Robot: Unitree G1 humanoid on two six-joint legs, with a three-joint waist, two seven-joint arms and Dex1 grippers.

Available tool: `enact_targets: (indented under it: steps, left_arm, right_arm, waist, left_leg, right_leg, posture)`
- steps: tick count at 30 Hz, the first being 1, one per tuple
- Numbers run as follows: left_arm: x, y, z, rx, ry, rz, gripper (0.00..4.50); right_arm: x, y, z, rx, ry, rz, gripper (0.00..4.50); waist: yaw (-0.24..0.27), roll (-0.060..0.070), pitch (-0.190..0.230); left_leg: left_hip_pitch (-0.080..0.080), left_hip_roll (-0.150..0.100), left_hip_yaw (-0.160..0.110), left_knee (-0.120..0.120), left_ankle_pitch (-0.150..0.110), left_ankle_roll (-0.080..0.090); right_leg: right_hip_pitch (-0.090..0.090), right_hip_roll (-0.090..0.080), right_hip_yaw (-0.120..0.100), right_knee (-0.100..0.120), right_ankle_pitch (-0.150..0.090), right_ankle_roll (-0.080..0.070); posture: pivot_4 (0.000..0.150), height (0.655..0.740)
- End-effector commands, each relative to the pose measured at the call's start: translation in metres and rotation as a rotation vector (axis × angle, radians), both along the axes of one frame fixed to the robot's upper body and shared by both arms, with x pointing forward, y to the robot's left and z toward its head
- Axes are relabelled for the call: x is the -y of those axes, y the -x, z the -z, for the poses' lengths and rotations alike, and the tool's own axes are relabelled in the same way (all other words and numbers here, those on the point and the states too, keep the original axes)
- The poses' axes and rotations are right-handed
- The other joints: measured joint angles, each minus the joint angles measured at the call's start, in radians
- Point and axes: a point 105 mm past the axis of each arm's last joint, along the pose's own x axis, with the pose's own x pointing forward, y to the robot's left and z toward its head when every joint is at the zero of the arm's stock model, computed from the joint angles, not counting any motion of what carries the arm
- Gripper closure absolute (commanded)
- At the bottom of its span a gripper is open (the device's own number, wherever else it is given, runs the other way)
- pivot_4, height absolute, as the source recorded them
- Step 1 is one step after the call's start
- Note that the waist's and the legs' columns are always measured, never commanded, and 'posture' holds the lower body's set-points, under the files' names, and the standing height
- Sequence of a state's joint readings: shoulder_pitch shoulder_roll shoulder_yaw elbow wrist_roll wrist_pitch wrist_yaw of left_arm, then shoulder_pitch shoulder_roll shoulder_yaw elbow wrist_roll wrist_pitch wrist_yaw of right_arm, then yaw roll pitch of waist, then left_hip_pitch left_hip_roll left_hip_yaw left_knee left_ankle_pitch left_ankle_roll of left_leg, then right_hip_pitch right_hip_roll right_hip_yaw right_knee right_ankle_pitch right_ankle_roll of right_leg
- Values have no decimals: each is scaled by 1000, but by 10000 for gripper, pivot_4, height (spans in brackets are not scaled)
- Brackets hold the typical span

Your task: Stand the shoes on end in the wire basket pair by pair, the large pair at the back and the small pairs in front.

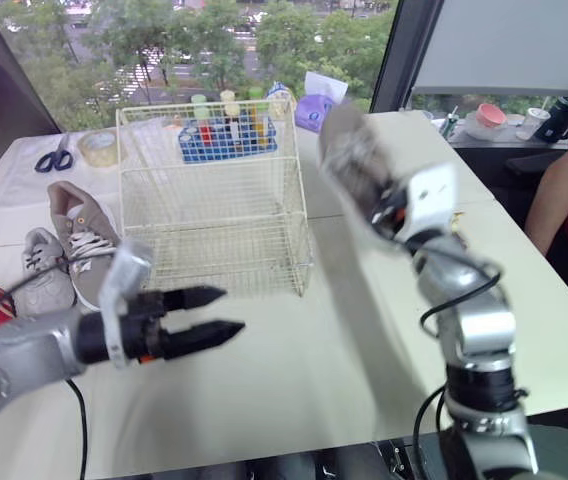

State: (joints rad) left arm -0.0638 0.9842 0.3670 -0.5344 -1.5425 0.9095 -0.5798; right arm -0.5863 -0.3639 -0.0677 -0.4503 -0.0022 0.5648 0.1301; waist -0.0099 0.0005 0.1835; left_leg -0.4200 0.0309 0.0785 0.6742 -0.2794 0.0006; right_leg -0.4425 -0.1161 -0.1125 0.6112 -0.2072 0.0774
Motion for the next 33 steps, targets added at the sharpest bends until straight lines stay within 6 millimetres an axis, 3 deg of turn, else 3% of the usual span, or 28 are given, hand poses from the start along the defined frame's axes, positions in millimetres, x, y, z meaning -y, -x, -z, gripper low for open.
enact_targets:
  steps: [1, 5, 7, 11, 16, 19, 24, 29, 33]
  left_arm:
    - [-10, -15, -33, 78, 94, -45, 0]
    - [-29, -41, -87, 189, 259, -105, 0]
    - [-41, -53, -112, 257, 291, -130, 0]
    - [-65, -73, -143, 366, 261, -189, 0]
    - [-80, -99, -157, 456, 181, -211, 0]
    - [-80, -102, -174, 506, 202, -169, 0]
    - [-66, -99, -191, 538, 207, -50, 0]
    - [-43, -96, -191, 531, 167, 85, 0]
    - [-40, -95, -193, 527, 161, 108, 0]
  right_arm:
    - [-9, 40, -54, 280, 111, -17, 43669]
    - [-23, 65, -86, 449, 318, -119, 43669]
    - [-41, 76, -88, 491, 449, -254, 43669]
    - [-59, 90, -83, 551, 639, -415, 43669]
    - [-68, 95, -86, 617, 703, -494, 43669]
    - [-73, 96, -85, 627, 713, -525, 43669]
    - [-79, 96, -78, 622, 732, -568, 43669]
    - [-83, 93, -70, 607, 753, -592, 43669]
    - [-84, 88, -74, 608, 747, -573, 43669]
  waist:
    - [0, -6, -4]
    - [-1, -10, -3]
    - [-2, -11, -1]
    - [-8, -13, 0]
    - [-2, -16, 2]
    - [1, -21, 4]
    - [-2, -24, 5]
    - [-2, -24, 5]
    - [-3, -24, 5]
  left_leg:
    - [2, 0, 0, -4, 0, -1]
    - [10, -1, 1, -10, 1, -2]
    - [10, -2, 1, -10, 1, -2]
    - [12, -2, 2, -10, 1, -2]
    - [12, -2, 4, -10, 2, -4]
    - [11, -2, 3, -9, 2, -4]
    - [11, -2, 4, -8, 5, -9]
    - [11, -2, 4, -8, 5, -9]
    - [11, -2, 4, -8, 5, -9]
  right_leg:
    - [1, 0, 0, 0, 0, 0]
    - [7, 0, -1, -2, -2, -1]
    - [8, 0, 0, -3, -2, -1]
    - [9, 1, 0, -3, -4, 3]
    - [10, 1, -1, -2, -4, 3]
    - [10, 1, -1, -2, -4, 3]
    - [10, 1, 0, -1, -2, 0]
    - [10, 1, 0, -1, -2, 0]
    - [10, 1, 0, -1, -2, 0]
  posture:
    - [1500, 7400]
    - [1500, 7400]
    - [1500, 7400]
    - [1500, 7400]
    - [1500, 7400]
    - [1500, 7400]
    - [1500, 7400]
    - [1500, 7400]
    - [1500, 7400]
